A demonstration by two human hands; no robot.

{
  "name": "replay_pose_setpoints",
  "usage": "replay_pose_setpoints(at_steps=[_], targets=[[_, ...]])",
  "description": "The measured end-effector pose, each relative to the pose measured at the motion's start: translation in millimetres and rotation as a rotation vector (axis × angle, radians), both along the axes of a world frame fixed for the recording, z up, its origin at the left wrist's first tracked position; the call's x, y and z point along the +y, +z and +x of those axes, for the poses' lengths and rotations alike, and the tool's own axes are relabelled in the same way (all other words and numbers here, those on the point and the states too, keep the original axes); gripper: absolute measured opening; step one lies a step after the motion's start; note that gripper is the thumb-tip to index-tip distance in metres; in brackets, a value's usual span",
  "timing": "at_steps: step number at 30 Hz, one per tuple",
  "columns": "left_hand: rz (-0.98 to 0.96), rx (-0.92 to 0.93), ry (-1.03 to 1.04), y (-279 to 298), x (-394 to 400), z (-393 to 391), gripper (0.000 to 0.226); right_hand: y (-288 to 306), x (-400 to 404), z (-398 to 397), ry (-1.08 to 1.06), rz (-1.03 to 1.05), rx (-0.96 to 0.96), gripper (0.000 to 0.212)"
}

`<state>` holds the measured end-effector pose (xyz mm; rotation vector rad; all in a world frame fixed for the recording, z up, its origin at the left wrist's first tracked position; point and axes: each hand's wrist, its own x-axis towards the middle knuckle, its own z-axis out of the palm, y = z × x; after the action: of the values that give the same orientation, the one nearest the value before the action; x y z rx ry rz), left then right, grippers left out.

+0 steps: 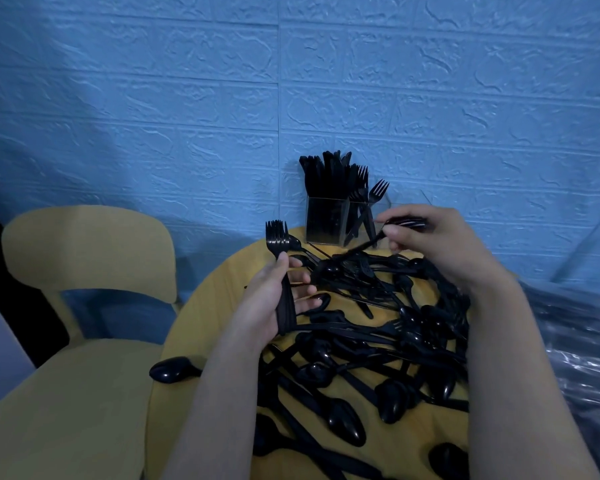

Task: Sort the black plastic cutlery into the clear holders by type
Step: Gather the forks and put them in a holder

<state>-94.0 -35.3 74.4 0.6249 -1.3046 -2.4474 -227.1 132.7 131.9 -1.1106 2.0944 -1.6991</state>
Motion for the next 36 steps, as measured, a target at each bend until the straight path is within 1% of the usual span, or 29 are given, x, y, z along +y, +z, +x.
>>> replay_pose_setpoints(at_steps=[2,5,8,11,14,16,18,20,22,23,25,27,30,33,36], targets=[[-0.023,-0.017,-0.023,0,3,0,0.027,3,-5,6,0.086,0.029,-0.016,0.016],[-0.098,-0.060,-0.119,1,10,0,0.026,3,-24,13,0.166,0.063,-0.031,0.013],[-0.144,-0.081,-0.198,2,13,1,0.027,-3,-42,20,0.195,0.122,0.065,0.010],[-0.186,-0.094,-0.242,0,11,1,0.034,-8,-53,22,0.125,0.191,0.202,0.007],[-0.165,-0.069,-0.276,-2,8,1,0.042,-10,-56,20,0.118,0.222,0.225,0.007],[-0.184,-0.061,-0.329,-2,9,1,0.049,-11,-58,20,0.096,0.265,0.276,0.011],[-0.221,-0.045,-0.358,-3,10,1,0.051,-14,-64,22,0.041,0.313,0.372,0.019],[-0.247,-0.025,-0.323,-5,10,1,0.044,-19,-69,26,-0.016,0.319,0.429,0.034],[-0.216,-0.006,-0.259,-7,5,1,0.034,-25,-71,24,-0.097,0.280,0.436,0.044],[-0.175,0.003,-0.222,-8,2,1,0.031,-27,-71,21,-0.147,0.250,0.415,0.042],[-0.094,0.018,-0.158,-8,-5,1,0.030,-32,-70,11,-0.249,0.242,0.376,0.027],[-0.057,0.019,-0.112,-9,-9,2,0.030,-42,-75,-1,-0.295,0.389,0.373,0.016],[-0.047,0.010,-0.066,-10,-13,2,0.032,-57,-95,-13,-0.189,0.649,0.401,0.014],[-0.057,-0.010,-0.035,-10,-15,1,0.034,-65,-114,-18,-0.098,0.830,0.460,0.026],[-0.034,-0.014,-0.010,-11,-16,0,0.034,-67,-124,-23,-0.086,0.920,0.497,0.036]])
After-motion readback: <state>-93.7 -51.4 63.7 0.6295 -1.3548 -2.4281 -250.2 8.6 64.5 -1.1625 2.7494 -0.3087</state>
